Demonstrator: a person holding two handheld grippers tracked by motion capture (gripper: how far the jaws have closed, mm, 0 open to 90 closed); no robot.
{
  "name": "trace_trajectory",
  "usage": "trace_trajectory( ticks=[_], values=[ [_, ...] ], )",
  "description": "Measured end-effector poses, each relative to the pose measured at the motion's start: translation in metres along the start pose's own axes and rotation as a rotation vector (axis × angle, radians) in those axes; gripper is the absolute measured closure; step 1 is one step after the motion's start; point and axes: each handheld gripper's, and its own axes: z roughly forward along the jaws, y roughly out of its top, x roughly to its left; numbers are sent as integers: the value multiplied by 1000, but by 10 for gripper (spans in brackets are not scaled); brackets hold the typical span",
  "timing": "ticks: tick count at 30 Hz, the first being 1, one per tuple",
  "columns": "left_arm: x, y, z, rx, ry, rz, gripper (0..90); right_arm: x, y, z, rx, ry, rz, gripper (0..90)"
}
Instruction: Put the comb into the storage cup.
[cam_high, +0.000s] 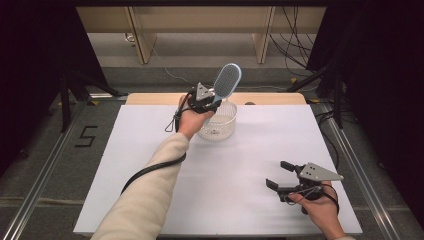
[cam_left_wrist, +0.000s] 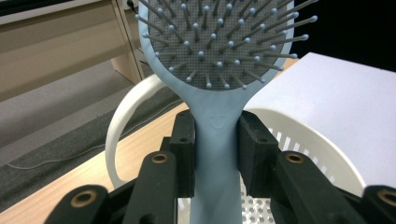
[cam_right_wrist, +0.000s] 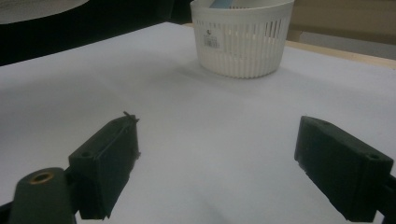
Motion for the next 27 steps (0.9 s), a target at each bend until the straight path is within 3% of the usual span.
trace_trajectory(
  ticks=[3,6,9,11,16,23,27],
  values=[
    [1,-3,1,22,-2,-6,695,0,0,0,0,-1,1,145],
    [1,-6,1,57,8,21,681,0,0,0,0,-3,1,145],
    [1,-6,0,97,-3,8,611,0,0,0,-1,-1,1,145],
    [-1,-8,0,149,12,43,539,0,0,0,1,-2,1,145],
    [-1,-9,-8,149,29,2,365,0,0,0,2,-3,0,145],
    [0,-4,-23,162,34,-1,223,0,0,1,1,-3,0,145],
    [-1,-2,-34,199,33,-55,152,0,0,1,2,-2,4,145]
  ],
)
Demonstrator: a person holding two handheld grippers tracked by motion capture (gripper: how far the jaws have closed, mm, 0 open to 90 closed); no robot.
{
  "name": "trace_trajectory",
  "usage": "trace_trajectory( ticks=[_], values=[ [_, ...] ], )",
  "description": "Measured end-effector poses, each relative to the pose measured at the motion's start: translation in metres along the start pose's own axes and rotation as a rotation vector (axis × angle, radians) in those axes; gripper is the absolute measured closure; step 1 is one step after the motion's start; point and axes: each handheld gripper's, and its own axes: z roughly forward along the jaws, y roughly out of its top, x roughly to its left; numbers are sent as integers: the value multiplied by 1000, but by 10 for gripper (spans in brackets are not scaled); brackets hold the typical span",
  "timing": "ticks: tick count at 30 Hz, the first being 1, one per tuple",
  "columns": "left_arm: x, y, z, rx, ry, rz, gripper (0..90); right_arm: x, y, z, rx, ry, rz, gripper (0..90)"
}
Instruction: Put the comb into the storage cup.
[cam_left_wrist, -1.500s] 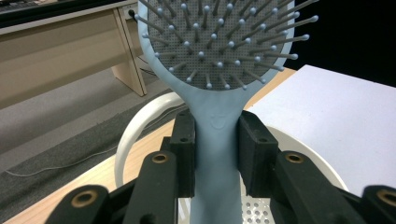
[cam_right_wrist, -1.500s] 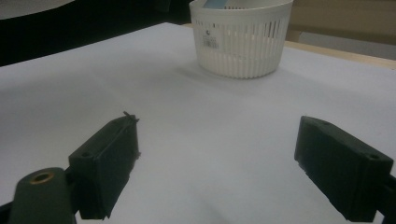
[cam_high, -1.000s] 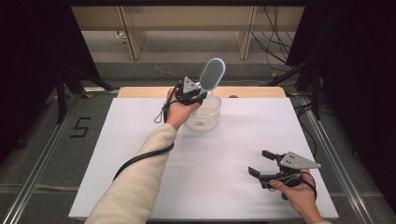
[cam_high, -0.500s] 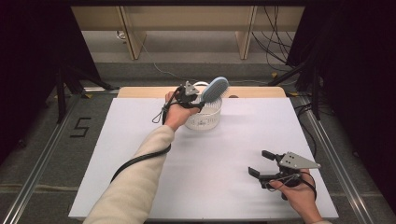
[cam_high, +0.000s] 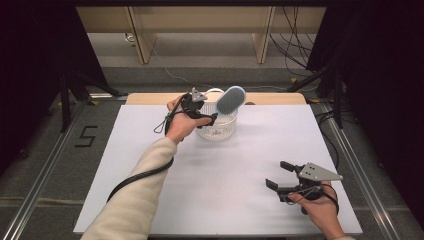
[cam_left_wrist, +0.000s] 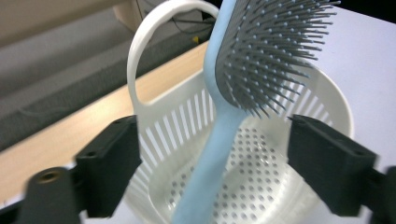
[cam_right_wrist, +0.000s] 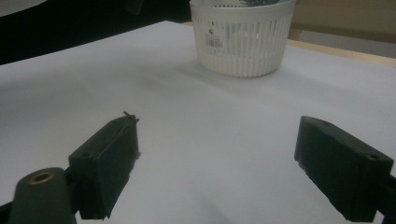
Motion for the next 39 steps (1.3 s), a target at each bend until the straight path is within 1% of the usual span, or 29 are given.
trace_trajectory(
  ticks=[1,3,4,7,9,11,16,22,25,27,30,39],
  values=[
    [0,-1,-2,-3,0,0,148,0,0,0,2,-1,-1,145],
    [2,-2,-6,-5,9,0,102,0,0,0,3,-3,2,145],
    [2,-2,-8,-3,9,-1,97,0,0,0,3,-3,3,145],
    [5,-5,-13,-5,22,-4,39,-1,-1,1,9,-1,2,145],
    [7,-7,-18,-2,18,-25,17,0,0,2,8,0,3,145],
    [8,-10,-21,-5,15,-30,3,0,-1,2,8,0,4,145],
    [10,-18,-31,-1,21,-24,0,-1,-1,1,9,-4,4,145],
    [14,-27,-41,6,40,-19,0,0,-1,2,8,-3,5,144],
    [15,-34,-47,19,51,-24,0,-1,-1,1,9,-5,10,144],
    [17,-38,-51,19,52,-28,0,-1,-1,2,11,-7,10,144],
    [20,-44,-58,16,64,-32,0,-1,-1,2,11,-8,11,145],
    [22,-65,-77,17,53,-33,0,-1,-1,1,12,-11,11,145]
  ],
)
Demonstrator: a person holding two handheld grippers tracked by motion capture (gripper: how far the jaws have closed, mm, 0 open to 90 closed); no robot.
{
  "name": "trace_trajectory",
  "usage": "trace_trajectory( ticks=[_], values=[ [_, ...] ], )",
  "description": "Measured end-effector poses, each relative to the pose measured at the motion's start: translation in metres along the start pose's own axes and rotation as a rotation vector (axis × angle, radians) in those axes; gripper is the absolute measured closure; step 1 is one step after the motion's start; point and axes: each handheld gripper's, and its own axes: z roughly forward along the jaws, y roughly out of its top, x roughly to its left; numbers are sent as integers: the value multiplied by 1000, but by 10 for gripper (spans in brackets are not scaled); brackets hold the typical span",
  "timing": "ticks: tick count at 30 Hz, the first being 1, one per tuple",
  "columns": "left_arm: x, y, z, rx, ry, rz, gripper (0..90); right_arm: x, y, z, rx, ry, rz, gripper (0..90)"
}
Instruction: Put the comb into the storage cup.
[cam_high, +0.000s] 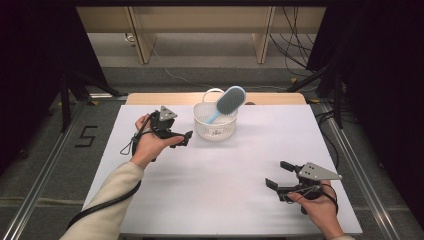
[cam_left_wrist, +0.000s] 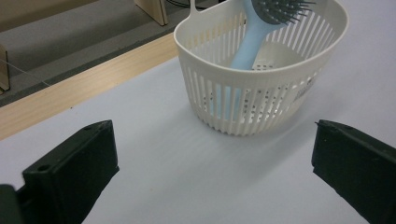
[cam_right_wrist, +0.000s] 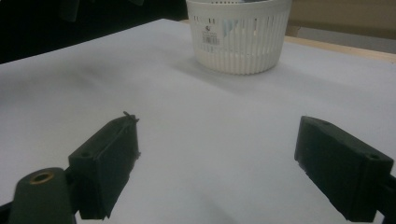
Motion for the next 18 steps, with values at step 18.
trace_trajectory(
  ticks=[18],
  values=[
    [-4,-29,-25,-38,-26,-17,8,0,0,-1,-6,1,-2,143]
  ],
)
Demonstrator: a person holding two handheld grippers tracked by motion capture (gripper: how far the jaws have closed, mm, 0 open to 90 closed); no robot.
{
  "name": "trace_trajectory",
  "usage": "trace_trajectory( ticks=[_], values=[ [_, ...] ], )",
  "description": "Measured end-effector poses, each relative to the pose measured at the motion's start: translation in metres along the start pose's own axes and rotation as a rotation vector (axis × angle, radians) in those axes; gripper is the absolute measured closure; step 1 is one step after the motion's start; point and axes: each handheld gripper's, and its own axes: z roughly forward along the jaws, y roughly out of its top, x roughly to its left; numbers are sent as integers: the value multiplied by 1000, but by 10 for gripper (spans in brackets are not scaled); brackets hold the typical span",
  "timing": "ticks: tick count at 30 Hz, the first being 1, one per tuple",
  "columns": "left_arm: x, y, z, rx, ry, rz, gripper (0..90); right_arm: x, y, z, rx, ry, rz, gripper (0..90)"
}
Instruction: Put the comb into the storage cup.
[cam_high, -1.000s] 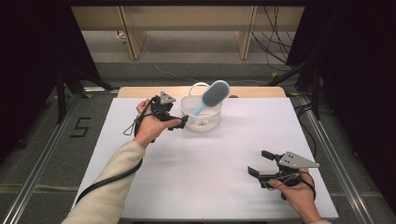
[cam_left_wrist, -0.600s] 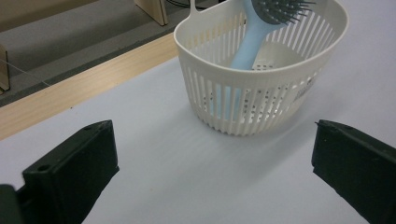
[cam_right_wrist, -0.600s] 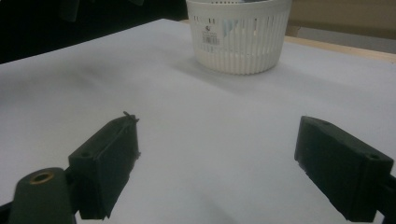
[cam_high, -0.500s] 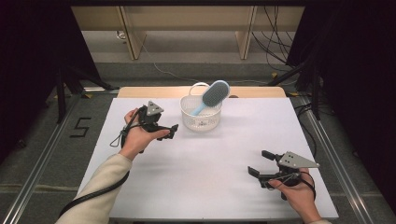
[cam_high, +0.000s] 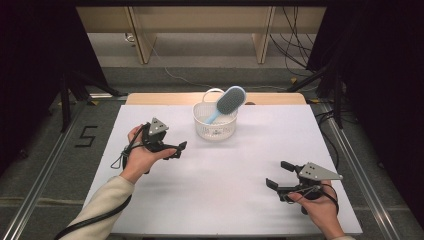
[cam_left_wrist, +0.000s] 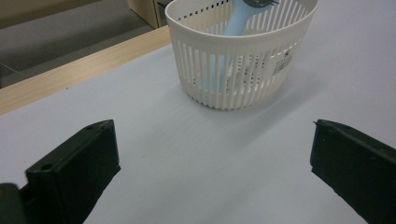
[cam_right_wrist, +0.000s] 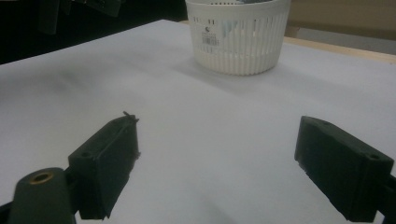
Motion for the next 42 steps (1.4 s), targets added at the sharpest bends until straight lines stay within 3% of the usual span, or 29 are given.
trace_trajectory(
  ticks=[15,19,29,42],
  values=[
    [-2,-17,-18,-9,-10,10,10,0,0,0,2,0,-1,143],
    [-1,-21,-22,-6,-35,2,10,0,0,0,2,1,-1,143],
    [-3,-30,-31,-21,-52,15,13,0,0,-1,0,-2,-3,143],
    [1,-41,-42,-30,-46,27,16,0,0,-1,2,-3,-2,143]
  ],
)
